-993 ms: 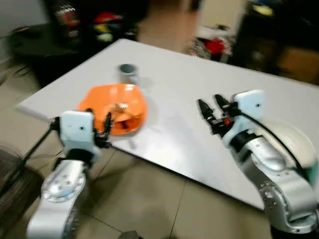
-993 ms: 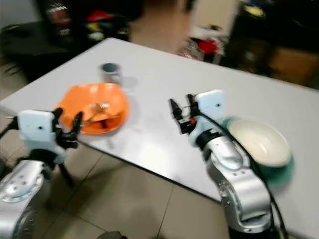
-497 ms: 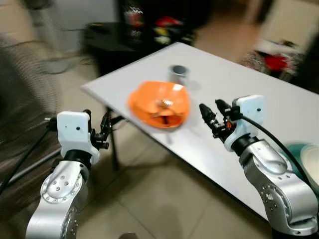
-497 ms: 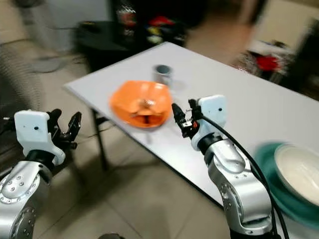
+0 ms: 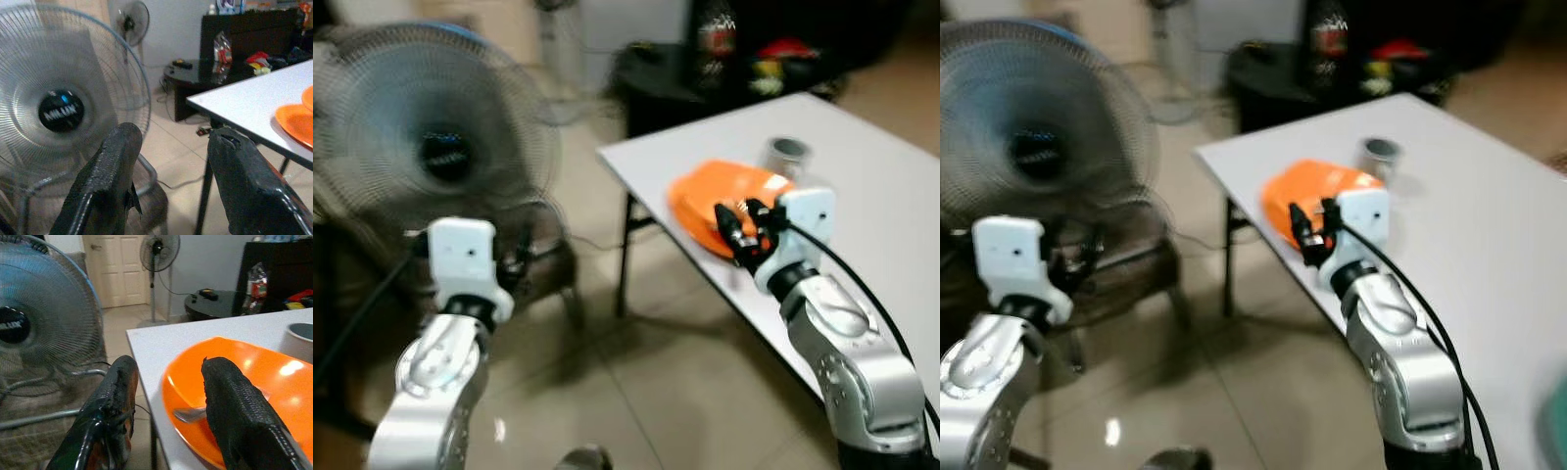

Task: Setting the table

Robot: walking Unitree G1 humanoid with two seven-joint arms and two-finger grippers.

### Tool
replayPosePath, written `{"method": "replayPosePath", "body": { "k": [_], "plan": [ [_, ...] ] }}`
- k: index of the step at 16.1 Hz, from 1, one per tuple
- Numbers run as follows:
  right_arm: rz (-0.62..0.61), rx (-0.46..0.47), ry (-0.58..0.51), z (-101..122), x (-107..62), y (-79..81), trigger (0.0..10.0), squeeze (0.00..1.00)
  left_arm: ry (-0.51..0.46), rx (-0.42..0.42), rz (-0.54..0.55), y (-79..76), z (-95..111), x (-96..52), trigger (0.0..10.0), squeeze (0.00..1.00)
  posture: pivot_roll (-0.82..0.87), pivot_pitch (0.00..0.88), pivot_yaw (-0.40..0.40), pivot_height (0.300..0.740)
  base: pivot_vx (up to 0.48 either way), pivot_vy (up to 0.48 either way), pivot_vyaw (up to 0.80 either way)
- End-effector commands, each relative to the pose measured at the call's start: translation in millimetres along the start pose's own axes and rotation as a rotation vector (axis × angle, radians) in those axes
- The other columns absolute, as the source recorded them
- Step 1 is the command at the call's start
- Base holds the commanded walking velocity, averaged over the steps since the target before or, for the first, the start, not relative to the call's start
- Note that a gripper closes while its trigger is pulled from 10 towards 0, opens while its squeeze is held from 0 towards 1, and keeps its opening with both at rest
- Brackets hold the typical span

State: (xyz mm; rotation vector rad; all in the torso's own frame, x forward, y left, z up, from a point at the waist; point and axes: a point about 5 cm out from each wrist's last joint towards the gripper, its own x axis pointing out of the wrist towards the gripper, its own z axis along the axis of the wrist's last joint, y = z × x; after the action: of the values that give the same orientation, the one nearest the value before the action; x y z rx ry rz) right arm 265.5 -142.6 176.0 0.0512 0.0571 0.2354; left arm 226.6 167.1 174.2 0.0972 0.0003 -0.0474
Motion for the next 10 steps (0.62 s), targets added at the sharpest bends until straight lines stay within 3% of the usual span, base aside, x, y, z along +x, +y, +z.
{"method": "replayPosePath", "body": {
  "k": [1,4,7,10],
  "plan": [
    [-0.026,-0.003,0.000,-1,0.6,-1.8,10.0,0.00,0.009,0.021,0.006,3.8,-2,2.6,10.0,0.00,0.05,0.000,-0.013,0.740,0.000,0.262,0.00],
    [-0.080,-0.137,0.057,-9,2.7,-8.2,10.0,0.00,0.000,0.013,0.004,3.5,0,7.0,10.0,0.00,0.03,0.000,-0.002,0.740,0.000,0.301,0.00],
    [-0.007,-0.124,0.045,-5,2.6,-7.1,10.0,0.00,-0.004,0.013,-0.006,2.2,0,10.4,10.0,0.00,0.03,0.000,-0.004,0.740,0.000,0.334,0.00],
    [0.033,-0.124,0.029,-3,4.4,0.8,10.0,0.00,-0.011,0.015,-0.011,0.8,2,12.2,10.0,0.00,0.04,0.000,-0.008,0.740,0.000,0.341,0.80]
  ]
}}
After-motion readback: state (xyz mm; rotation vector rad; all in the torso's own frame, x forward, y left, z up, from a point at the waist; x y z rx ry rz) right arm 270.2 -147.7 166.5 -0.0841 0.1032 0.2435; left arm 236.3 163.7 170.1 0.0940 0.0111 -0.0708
